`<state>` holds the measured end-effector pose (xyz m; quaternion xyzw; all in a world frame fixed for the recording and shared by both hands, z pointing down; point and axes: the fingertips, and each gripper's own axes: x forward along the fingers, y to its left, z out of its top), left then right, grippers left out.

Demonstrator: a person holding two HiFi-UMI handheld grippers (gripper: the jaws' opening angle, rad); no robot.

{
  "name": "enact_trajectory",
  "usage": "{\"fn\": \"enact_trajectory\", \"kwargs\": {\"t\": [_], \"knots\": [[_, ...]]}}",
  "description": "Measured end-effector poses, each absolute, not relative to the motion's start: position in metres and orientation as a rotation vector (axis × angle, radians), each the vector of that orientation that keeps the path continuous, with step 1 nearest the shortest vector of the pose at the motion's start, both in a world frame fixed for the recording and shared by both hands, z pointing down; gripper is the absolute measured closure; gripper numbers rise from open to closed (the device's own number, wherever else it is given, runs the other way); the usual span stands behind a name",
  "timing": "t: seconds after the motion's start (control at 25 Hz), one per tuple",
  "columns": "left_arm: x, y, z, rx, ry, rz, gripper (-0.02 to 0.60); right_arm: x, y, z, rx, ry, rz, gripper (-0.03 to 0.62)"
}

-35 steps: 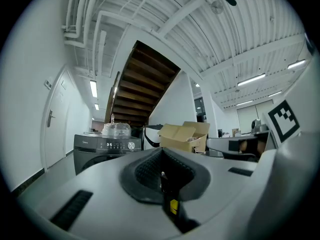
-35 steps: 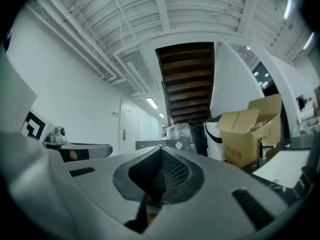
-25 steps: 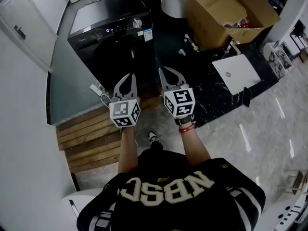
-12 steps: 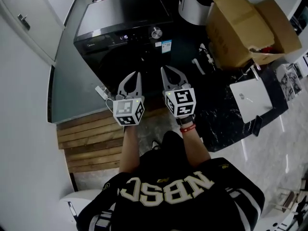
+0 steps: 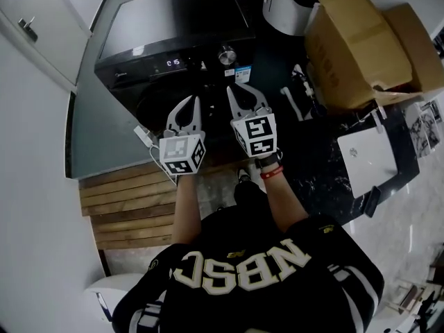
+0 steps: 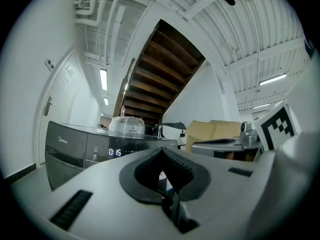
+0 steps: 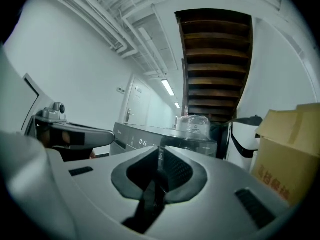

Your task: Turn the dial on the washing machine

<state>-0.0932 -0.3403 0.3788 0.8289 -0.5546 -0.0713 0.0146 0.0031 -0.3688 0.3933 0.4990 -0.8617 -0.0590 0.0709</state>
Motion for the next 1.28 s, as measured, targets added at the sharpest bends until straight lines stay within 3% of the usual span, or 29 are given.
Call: {"fn": "enact_trajectory", "kwargs": {"t": [0.24, 0.84, 1.28], "knots": [[-0.098, -0.373, 0.386, 2.572, -1.746, -0.205, 0.568, -0.001, -0.414, 0.399, 1.446, -2.535, -0.258, 0.524], [-0.106, -0.411, 0.4, 2.56, -1.747, -0.175, 0.568, -0.017, -0.491, 0.43, 1.189, -2.108, -0.75, 0.364], [-0.107, -0.415, 0.401, 2.565, -1.76, -0.178, 0.568, -0.022, -0.52, 0.46, 0.974, -1.701, -1.093, 0.33]]}}
